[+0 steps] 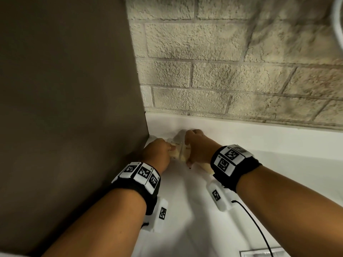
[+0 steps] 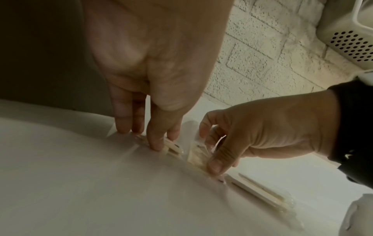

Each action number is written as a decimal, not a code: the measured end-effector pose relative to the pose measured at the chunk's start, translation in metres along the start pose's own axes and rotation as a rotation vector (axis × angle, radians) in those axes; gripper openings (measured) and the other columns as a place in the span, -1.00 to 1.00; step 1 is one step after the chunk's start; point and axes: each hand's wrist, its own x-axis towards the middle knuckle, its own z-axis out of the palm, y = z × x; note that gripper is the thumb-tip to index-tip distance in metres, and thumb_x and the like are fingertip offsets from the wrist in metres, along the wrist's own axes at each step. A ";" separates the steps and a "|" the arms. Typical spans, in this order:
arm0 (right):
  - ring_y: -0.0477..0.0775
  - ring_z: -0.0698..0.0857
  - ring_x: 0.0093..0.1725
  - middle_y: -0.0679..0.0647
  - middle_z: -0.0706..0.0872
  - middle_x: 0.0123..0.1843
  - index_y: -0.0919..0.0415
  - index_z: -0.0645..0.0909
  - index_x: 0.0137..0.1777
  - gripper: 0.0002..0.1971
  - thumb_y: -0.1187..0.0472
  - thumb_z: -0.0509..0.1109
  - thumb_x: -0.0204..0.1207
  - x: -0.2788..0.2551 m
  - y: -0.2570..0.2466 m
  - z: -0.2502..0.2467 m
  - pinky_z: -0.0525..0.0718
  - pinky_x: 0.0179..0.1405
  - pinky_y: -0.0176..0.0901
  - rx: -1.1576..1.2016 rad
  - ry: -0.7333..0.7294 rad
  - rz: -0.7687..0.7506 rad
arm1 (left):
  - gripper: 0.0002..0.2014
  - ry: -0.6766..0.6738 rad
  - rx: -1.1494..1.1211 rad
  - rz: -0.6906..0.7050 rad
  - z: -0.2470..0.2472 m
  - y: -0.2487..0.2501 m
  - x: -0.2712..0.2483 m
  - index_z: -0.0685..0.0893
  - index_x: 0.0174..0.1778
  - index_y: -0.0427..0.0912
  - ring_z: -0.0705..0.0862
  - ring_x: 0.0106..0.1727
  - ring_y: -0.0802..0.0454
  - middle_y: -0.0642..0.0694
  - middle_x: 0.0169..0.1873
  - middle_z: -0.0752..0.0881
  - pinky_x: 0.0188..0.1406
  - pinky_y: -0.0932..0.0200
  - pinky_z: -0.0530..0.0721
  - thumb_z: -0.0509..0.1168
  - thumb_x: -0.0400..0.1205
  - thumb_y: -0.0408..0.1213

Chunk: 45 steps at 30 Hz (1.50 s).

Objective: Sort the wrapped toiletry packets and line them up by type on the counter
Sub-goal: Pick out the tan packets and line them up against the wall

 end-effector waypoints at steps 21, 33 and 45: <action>0.10 0.52 0.41 0.00 0.55 0.42 0.03 0.58 0.39 -0.43 0.02 0.57 0.36 -0.008 -0.004 -0.014 0.47 0.32 -0.09 -0.172 -0.047 -0.163 | -0.63 0.083 -0.135 -0.009 0.000 0.003 -0.009 0.70 0.26 -0.02 0.63 0.27 -0.16 -0.14 0.28 0.66 0.32 -0.02 0.58 0.29 0.57 -0.42; 0.17 0.58 0.34 0.10 0.56 0.38 0.08 0.50 0.42 -0.34 0.02 0.61 0.31 -0.007 -0.022 -0.006 0.54 0.21 -0.08 -0.175 0.059 -0.199 | -0.74 0.074 0.030 0.025 -0.011 0.011 0.001 0.71 0.15 -0.09 0.63 0.22 -0.20 -0.19 0.25 0.61 0.25 0.01 0.60 0.26 0.61 -0.39; 0.09 0.56 -0.28 0.04 0.53 -0.36 0.19 0.45 -0.40 -0.62 0.01 0.42 0.54 -0.032 0.032 -0.052 0.50 -0.19 -0.17 -0.169 -0.015 0.181 | -0.71 0.104 0.133 0.015 -0.015 0.025 -0.009 0.60 0.19 -0.17 0.54 0.26 -0.27 -0.25 0.22 0.54 0.23 -0.17 0.62 0.26 0.55 -0.42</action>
